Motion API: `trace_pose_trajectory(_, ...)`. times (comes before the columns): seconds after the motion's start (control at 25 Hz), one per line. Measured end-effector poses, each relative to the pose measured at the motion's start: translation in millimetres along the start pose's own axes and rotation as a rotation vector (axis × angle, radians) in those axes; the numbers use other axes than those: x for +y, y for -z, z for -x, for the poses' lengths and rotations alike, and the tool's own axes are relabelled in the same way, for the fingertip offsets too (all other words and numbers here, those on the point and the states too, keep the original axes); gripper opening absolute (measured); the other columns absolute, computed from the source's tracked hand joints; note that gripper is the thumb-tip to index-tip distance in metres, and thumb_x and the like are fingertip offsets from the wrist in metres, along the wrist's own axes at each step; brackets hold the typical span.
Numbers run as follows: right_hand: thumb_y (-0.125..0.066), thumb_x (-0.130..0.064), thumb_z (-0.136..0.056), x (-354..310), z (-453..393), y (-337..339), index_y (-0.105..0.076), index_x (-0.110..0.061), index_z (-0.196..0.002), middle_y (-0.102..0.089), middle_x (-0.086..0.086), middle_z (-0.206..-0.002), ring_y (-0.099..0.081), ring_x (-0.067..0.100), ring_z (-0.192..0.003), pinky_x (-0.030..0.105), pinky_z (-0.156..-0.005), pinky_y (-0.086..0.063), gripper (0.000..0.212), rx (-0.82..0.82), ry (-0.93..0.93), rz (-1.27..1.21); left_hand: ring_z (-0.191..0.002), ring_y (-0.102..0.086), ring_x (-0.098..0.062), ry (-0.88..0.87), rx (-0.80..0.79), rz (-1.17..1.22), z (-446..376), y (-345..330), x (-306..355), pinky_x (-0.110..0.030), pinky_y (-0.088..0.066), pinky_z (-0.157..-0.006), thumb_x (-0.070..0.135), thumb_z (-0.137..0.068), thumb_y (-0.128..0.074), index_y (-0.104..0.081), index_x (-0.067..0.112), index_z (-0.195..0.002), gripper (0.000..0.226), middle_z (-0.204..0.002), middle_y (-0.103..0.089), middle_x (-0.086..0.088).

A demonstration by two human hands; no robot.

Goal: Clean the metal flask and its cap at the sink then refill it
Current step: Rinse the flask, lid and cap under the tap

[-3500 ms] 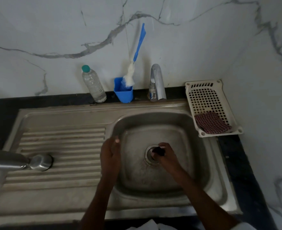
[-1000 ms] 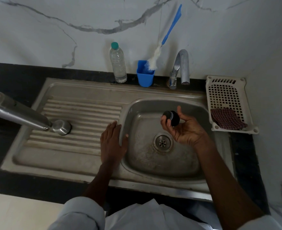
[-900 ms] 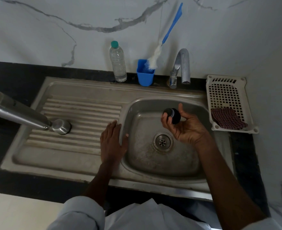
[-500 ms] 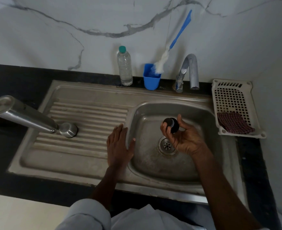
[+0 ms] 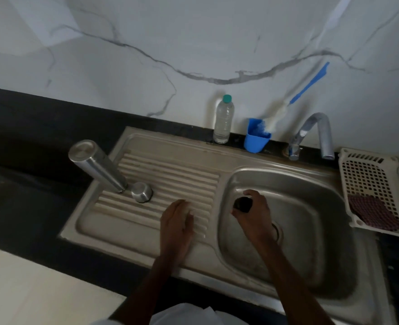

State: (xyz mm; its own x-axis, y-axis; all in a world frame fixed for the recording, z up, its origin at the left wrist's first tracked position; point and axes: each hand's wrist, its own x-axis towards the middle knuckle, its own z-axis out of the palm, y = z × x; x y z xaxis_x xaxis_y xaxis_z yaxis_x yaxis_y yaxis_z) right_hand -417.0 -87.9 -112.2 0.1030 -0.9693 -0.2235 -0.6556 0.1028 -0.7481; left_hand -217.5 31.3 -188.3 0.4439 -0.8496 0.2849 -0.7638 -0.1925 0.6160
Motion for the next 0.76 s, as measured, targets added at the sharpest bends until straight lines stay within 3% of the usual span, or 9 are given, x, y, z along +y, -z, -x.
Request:
trace_pose_trajectory(0.16, -0.088, -0.022, -0.075, -53.0, 8.3, -70.7, -0.063, -0.025, -0.125, -0.064, -0.005, -0.120, -0.058, 0.015, -0.108, 0.029, -0.093, -0.045, 0.057, -0.154, 0.272, 0.021, -0.122, -0.063, -0.033, 0.061, 0.044, -0.214, 14.0, 52.3, -62.0, -0.041, -0.039, -0.108, 0.030, -0.099, -0.049, -0.072, 0.012, -0.123, 0.038, -0.131, -0.068, -0.011)
trace_pose_trajectory(0.36, -0.082, -0.029, -0.082, -92.6, 10.6, -148.6, -0.055, -0.022, -0.135, -0.055, -0.001, -0.133, -0.048, 0.026, -0.119, 0.044, -0.096, -0.049, 0.060, -0.289, 0.425, 0.236, -0.135, -0.058, -0.029, 0.134, -0.110, -0.400, 18.7, 94.1, -111.0, -0.054, -0.037, -0.117, 0.040, -0.102, -0.037, -0.066, 0.013, -0.136, 0.053, -0.147, -0.062, -0.012)
trace_pose_trajectory(0.6, -0.081, -0.026, -0.082, -95.5, 11.8, -175.7, -0.053, -0.022, -0.136, -0.052, -0.001, -0.134, -0.051, 0.027, -0.118, 0.043, -0.092, -0.051, 0.061, -0.287, 0.429, 0.334, -0.121, -0.068, -0.028, 0.162, -0.117, -0.313, 18.0, 101.7, -111.9, -0.044, -0.054, -0.102, 0.041, -0.097, -0.041, -0.069, 0.014, -0.134, 0.054, -0.142, -0.066, -0.008)
trace_pose_trajectory(0.76, -0.080, -0.030, -0.082, -98.5, 9.7, -177.4, -0.049, -0.026, -0.135, -0.049, -0.002, -0.133, -0.055, 0.028, -0.118, 0.042, -0.089, -0.053, 0.062, -0.314, 0.416, 0.383, -0.107, -0.072, -0.023, 0.184, -0.141, -0.290, 9.5, 111.8, -114.5, -0.038, -0.056, -0.094, 0.045, -0.098, -0.042, -0.069, 0.019, -0.135, 0.053, -0.138, -0.070, -0.002)
